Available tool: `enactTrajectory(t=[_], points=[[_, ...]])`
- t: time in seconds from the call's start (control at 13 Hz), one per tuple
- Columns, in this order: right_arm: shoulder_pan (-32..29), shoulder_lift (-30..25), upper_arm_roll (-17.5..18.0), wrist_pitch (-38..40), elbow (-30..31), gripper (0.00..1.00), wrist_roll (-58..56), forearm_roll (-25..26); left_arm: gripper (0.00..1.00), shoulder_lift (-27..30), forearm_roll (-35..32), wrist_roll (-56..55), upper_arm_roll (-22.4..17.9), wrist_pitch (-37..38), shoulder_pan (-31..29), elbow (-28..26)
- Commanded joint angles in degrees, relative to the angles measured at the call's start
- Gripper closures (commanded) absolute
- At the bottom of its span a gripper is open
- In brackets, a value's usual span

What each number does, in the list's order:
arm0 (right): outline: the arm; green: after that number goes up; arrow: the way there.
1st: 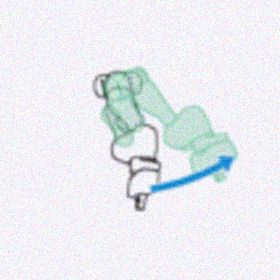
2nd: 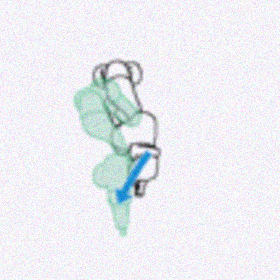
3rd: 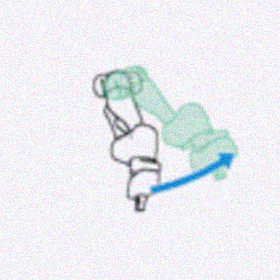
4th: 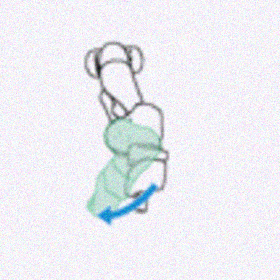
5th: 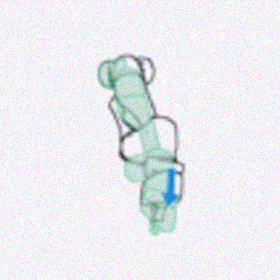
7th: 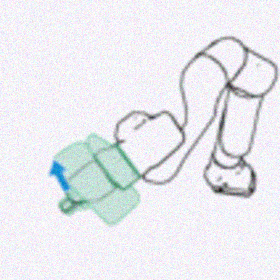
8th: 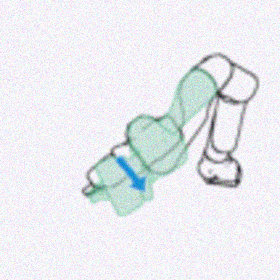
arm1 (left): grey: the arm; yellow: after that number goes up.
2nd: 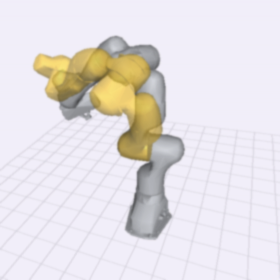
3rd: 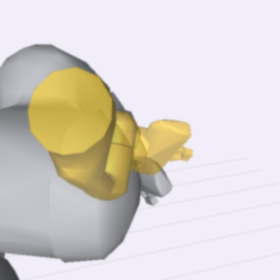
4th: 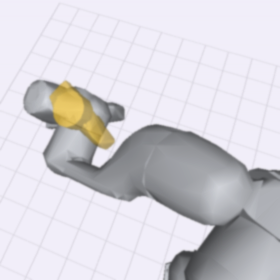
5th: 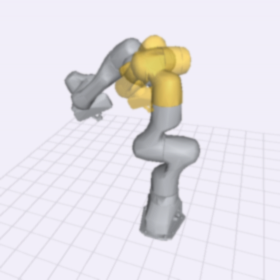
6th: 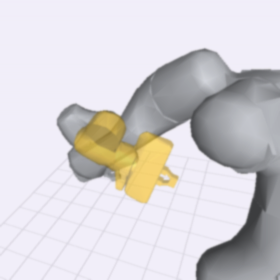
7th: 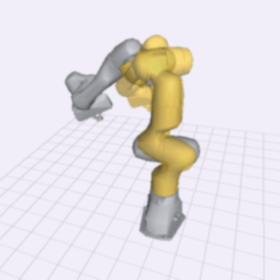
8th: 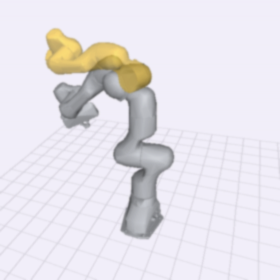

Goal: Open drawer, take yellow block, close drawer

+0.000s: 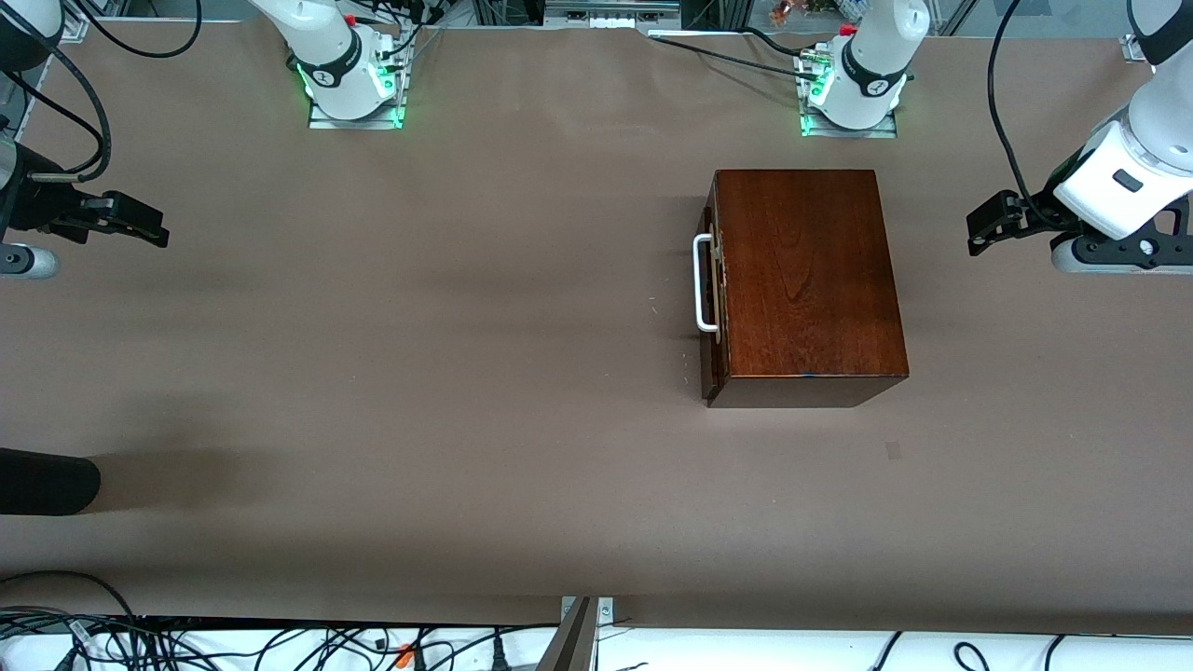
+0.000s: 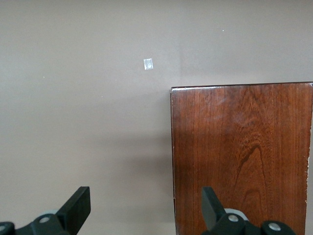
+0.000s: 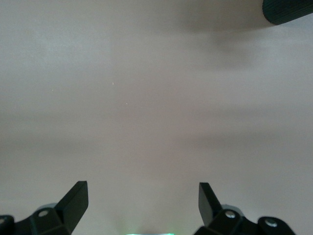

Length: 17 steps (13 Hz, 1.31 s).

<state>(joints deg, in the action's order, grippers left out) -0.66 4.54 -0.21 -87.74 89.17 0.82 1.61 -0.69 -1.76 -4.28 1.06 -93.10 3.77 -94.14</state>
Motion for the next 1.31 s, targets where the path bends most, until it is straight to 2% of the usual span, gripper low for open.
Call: enactTrajectory(t=[0.0, 1.23], points=[[-1.10, -1.55, 0.83, -0.41, 1.18, 0.00, -1.26, -0.38, 0.00, -0.10, 0.44, -0.20, 0.08, 0.99, 0.01, 1.15], [-1.10, -1.55, 0.83, -0.50, 1.18, 0.00, -1.26, -0.29, 0.00, -0.28, 0.44, -0.64, 0.96, 3.09, 0.28, 2.38]])
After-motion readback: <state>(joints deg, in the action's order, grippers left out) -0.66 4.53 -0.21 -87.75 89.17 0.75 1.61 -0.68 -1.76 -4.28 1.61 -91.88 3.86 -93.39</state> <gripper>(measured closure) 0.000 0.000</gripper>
